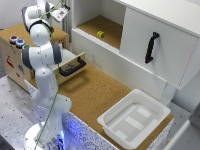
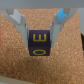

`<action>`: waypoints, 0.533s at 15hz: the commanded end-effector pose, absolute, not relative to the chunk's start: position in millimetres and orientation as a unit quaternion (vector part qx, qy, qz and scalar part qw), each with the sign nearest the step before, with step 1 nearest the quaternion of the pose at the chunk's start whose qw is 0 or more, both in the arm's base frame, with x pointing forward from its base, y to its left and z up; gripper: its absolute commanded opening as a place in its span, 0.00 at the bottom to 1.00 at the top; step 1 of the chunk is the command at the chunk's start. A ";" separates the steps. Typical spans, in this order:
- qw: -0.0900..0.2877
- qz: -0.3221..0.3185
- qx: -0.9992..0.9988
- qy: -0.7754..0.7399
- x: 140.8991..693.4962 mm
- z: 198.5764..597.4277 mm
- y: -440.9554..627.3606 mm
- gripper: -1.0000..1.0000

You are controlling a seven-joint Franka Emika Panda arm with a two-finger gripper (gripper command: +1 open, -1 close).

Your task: Place the purple block on top of the drawer

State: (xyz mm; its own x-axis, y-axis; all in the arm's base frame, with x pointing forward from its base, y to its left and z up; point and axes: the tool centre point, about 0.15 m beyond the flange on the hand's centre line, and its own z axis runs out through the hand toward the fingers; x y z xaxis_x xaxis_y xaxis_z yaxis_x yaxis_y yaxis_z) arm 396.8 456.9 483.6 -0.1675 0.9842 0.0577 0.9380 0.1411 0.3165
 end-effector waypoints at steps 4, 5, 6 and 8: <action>0.099 0.028 0.681 0.725 403.1 473.7 474.5 0.00; 0.095 0.026 0.682 0.725 402.7 470.5 474.2 0.00; 0.090 0.021 0.682 0.726 402.6 465.1 475.6 0.00; 0.083 0.016 0.683 0.725 403.3 457.5 477.5 0.00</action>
